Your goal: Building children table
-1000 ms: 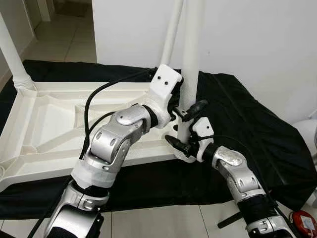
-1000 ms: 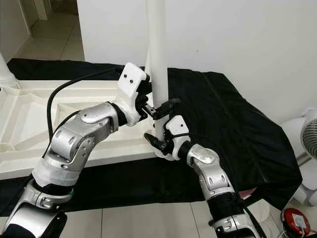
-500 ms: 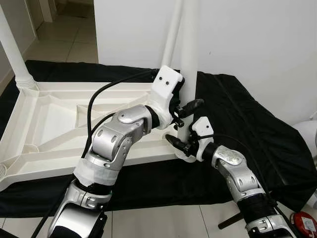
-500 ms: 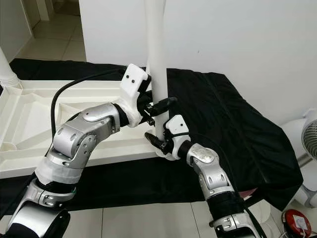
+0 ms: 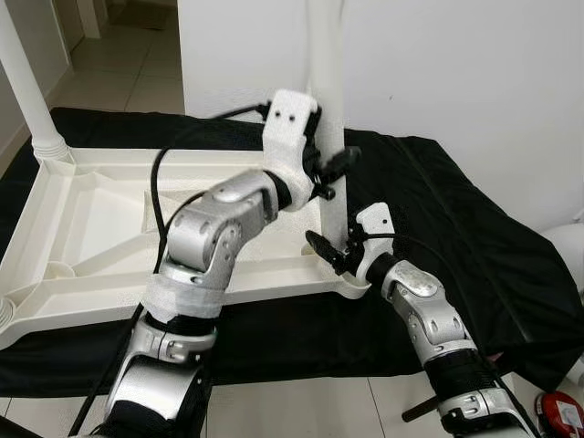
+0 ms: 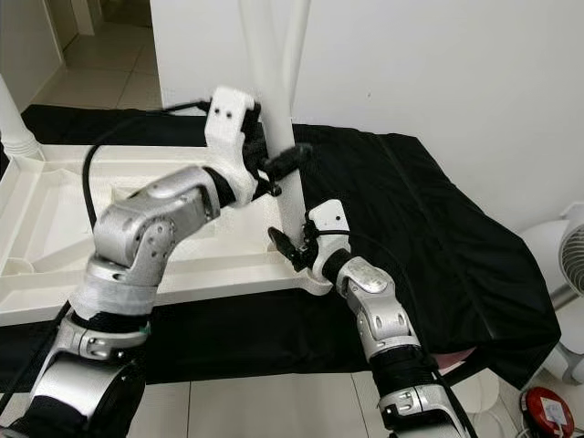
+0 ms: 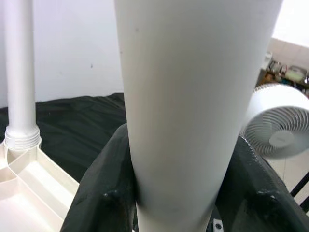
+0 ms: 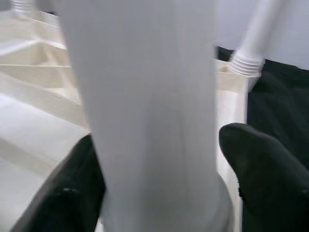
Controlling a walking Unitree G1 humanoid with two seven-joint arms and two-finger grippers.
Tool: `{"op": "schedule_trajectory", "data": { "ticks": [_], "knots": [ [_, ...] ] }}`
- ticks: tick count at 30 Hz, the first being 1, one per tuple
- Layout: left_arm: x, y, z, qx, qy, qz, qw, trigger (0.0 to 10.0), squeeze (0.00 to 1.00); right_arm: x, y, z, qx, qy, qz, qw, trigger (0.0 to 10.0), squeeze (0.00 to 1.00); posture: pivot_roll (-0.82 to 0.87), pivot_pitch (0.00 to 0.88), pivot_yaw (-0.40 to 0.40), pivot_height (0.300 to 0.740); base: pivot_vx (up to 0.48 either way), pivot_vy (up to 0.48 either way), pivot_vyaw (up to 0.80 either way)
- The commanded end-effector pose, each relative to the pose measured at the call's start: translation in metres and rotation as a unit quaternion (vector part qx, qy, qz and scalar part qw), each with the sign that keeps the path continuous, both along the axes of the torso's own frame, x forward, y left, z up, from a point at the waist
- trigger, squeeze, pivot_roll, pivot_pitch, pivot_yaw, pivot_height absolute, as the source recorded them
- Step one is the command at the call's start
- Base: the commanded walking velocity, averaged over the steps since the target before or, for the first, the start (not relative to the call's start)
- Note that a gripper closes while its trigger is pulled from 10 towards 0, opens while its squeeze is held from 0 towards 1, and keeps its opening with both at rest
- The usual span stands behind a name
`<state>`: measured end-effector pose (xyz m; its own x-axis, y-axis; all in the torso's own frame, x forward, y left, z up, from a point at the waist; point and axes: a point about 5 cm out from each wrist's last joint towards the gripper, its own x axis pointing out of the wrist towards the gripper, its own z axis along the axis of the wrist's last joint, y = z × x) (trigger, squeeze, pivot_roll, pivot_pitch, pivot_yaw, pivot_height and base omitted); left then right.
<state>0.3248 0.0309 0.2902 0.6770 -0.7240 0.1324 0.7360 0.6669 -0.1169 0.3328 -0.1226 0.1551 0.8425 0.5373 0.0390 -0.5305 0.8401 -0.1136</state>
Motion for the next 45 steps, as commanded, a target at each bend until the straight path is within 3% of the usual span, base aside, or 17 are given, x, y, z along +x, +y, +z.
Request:
{"op": "schedule_trajectory", "data": {
  "ticks": [1, 2, 10, 15, 21, 25, 28, 29, 39, 45],
  "knots": [
    [-0.001, -0.007, 0.005, -0.003, 0.002, -0.014, 1.0, 10.0, 0.0, 0.005, -0.005, 0.002, -0.002, 0.001, -0.028, 1.0, 10.0, 1.0, 0.0, 0.0, -0.145, 0.74, 0.0, 0.0, 0.0],
    [0.0, -0.011, 0.012, -0.004, -0.008, -0.013, 1.0, 10.0, 0.0, 0.011, -0.006, 0.01, 0.003, -0.009, -0.056, 0.998, 10.0, 0.0, 0.01, 0.0, -0.149, 0.74, 0.0, 0.0, 0.0],
    [0.002, -0.025, 0.032, -0.003, -0.029, 0.009, 1.0, 10.0, 0.0, 0.024, 0.003, 0.029, -0.004, -0.048, -0.105, 0.993, 10.0, 0.0, 0.0, 0.0, -0.141, 0.74, 0.0, 0.0, 0.0],
    [0.004, -0.034, 0.037, 0.031, -0.049, 0.042, 0.997, 10.0, 0.0, 0.033, 0.011, 0.035, -0.028, -0.053, -0.137, 0.989, 10.0, 0.0, 0.01, 0.0, -0.138, 0.74, 0.0, 0.0, 0.0],
    [0.004, -0.038, 0.037, 0.034, -0.042, 0.053, 0.997, 10.0, 0.0, 0.037, 0.014, 0.037, -0.033, -0.057, -0.161, 0.985, 10.0, 0.0, 0.01, 0.0, -0.142, 0.74, 0.0, 0.0, 0.0],
    [0.005, -0.047, 0.037, 0.036, -0.027, 0.079, 0.996, 10.0, 0.0, 0.045, 0.026, 0.041, -0.049, -0.072, -0.218, 0.972, 10.0, 0.0, 0.02, 0.0, -0.151, 0.74, 0.0, 0.0, 0.0],
    [0.005, -0.048, 0.038, 0.034, -0.027, 0.087, 0.995, 10.0, 0.0, 0.045, 0.029, 0.041, -0.049, -0.074, -0.238, 0.967, 10.0, 0.0, 0.02, 0.0, -0.151, 0.74, 0.0, 0.0, 0.0],
    [0.004, -0.051, 0.04, 0.035, -0.033, 0.097, 0.994, 10.0, 0.0, 0.044, 0.037, 0.039, -0.045, -0.073, -0.26, 0.962, 10.0, 0.0, 0.03, 0.0, -0.158, 0.74, 0.0, 0.0, 0.0],
    [0.003, -0.053, 0.04, 0.043, -0.037, 0.102, 0.993, 10.0, 0.0, 0.038, 0.055, 0.038, -0.061, -0.101, -0.266, 0.957, 10.0, 0.0, 0.03, 0.0, -0.152, 0.74, 0.0, 0.0, 0.0],
    [0.003, -0.054, 0.039, 0.045, -0.034, 0.104, 0.993, 10.0, 0.0, 0.037, 0.057, 0.038, -0.062, -0.114, -0.276, 0.952, 10.0, 0.0, 0.03, 0.0, -0.141, 0.74, 0.0, 0.0, 0.0]
  ]
}}
